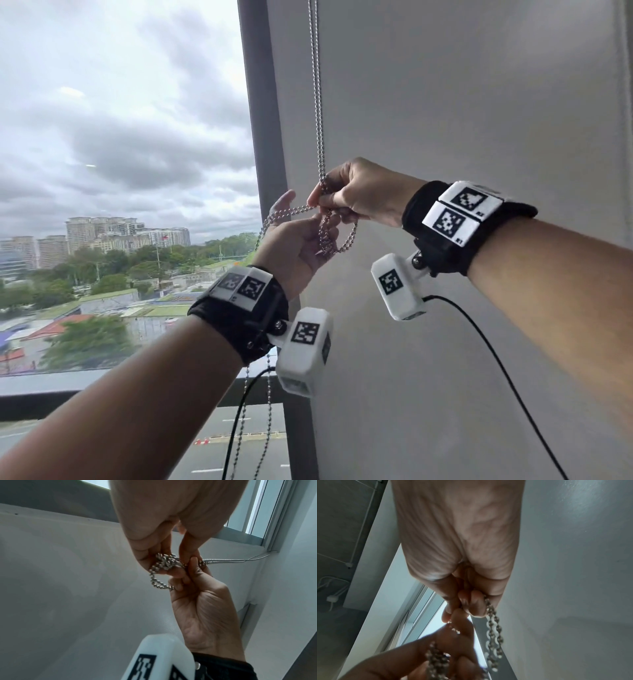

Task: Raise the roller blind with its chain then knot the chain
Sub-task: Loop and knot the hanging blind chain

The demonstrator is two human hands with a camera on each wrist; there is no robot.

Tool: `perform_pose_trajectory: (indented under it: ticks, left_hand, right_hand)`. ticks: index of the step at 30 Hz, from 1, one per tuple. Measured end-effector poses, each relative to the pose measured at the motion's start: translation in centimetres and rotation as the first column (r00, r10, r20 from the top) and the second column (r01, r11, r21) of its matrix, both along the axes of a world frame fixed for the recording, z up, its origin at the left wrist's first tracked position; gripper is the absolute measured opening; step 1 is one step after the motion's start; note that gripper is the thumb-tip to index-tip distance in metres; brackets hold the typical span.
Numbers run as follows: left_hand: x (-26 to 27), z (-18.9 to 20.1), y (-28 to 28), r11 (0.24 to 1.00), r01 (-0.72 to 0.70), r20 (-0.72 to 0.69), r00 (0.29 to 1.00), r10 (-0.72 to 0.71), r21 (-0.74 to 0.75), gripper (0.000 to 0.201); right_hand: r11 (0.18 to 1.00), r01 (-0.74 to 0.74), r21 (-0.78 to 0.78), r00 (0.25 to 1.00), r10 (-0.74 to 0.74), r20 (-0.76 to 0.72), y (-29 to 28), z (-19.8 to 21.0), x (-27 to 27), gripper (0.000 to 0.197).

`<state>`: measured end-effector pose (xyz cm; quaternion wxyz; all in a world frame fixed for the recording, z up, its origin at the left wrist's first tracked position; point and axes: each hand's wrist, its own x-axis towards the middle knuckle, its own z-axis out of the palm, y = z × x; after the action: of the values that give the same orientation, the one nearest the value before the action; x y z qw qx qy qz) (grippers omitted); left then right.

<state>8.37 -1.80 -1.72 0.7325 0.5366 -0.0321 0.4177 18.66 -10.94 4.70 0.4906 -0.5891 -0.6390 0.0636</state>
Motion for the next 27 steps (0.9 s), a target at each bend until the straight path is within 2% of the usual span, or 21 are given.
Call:
perform_pose_trajectory:
  ticks: [2,6,10,15,17,18,19,20,22,23,27]
  left_hand:
    - [-0.3,-0.2,0.1,0.998,0.011,0.059,0.998,-0.015,0.064,0.046]
    - [-0.3,-0.5,-0.1,0.983,-0.033,0.083,0.996,0.018,0.178,0.034]
    - [-0.2,-0.6,-0.5,0.986,-0.066,0.034,0.997,0.062,0.152,0.027]
    - [-0.6,-1.1,-0.2,0.978,0.080,-0.021,0.997,-0.077,0.195,0.027]
    - [-0.8,-0.9,-0.4,0.964,0.039,-0.031,0.999,-0.032,0.262,0.032]
    - [-0.8,-0.9,-0.5,0.933,-0.058,-0.030,0.997,0.074,0.355,0.032]
    - [-0.7,-0.9,-0.8,0.858,-0.191,-0.013,0.975,0.224,0.476,0.032]
    - [-0.5,-1.1,-0.9,0.749,-0.299,0.022,0.934,0.356,0.591,0.032]
    - [-0.1,-1.6,-1.0,0.538,-0.398,0.116,0.868,0.482,0.743,0.031]
    - [0.0,-1.8,-0.8,0.486,-0.414,0.147,0.855,0.497,0.770,0.028]
    - [0.5,-2.0,-0.2,0.488,-0.435,0.153,0.844,0.514,0.757,0.030]
  right_hand:
    - [1.000,0.023,0.015,1.000,-0.023,-0.016,0.1,-0.1,0.2,0.025]
    - [1.000,0.013,0.021,0.998,-0.012,-0.057,0.1,-0.4,0.7,0.032]
    - [0.997,0.011,0.075,0.996,-0.004,-0.094,0.3,-0.6,0.9,0.044]
    - [0.993,-0.025,0.116,0.987,0.043,-0.153,0.5,-0.9,1.2,0.046]
    - [0.991,-0.021,0.133,0.984,0.044,-0.170,0.5,-1.1,1.4,0.049]
    - [0.990,-0.011,0.139,0.981,0.038,-0.192,0.4,-1.2,1.4,0.049]
    - [0.990,0.003,0.141,0.975,0.028,-0.218,0.5,-1.3,1.5,0.048]
    - [0.990,0.015,0.139,0.970,0.020,-0.244,0.5,-1.3,1.6,0.045]
    - [0.992,0.033,0.120,0.954,0.004,-0.299,0.8,-1.4,1.8,0.036]
    - [0.993,0.041,0.107,0.946,-0.004,-0.325,0.9,-1.4,1.8,0.032]
    - [0.996,0.038,0.086,0.923,-0.002,-0.385,0.6,-1.6,2.2,0.019]
